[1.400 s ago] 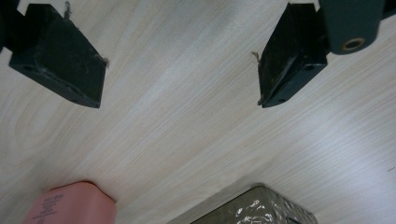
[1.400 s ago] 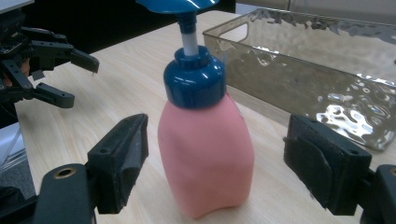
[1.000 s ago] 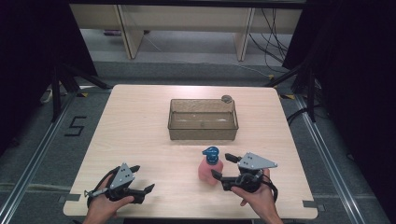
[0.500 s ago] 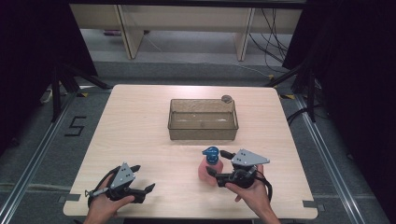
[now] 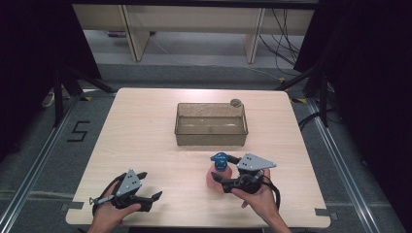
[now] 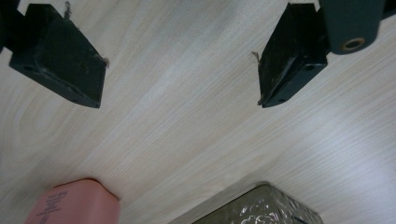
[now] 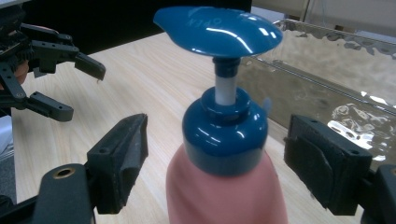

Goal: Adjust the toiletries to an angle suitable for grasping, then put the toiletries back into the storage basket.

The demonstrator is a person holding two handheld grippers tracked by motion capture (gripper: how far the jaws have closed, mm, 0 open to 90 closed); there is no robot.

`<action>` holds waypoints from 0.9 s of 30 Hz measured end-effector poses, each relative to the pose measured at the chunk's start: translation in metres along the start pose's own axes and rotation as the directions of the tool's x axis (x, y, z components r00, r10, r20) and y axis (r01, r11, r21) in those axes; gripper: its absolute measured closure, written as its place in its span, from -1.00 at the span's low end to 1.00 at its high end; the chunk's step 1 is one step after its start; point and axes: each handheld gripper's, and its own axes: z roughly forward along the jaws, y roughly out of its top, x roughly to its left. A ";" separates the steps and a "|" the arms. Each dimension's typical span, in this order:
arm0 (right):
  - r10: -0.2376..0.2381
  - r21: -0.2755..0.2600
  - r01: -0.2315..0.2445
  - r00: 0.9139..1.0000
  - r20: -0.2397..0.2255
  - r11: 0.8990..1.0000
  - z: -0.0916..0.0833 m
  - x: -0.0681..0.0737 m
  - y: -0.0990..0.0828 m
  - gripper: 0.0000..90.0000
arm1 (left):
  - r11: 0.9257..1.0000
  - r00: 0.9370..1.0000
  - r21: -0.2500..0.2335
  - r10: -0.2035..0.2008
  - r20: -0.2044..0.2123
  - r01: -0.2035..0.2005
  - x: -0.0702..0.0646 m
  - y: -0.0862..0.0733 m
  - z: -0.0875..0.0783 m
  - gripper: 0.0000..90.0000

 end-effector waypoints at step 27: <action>0.038 -0.014 -0.039 0.998 -0.043 0.999 0.012 -0.002 0.000 -0.18 | 1.000 1.000 -0.005 0.011 -0.003 -0.011 0.001 0.000 -0.002 -0.67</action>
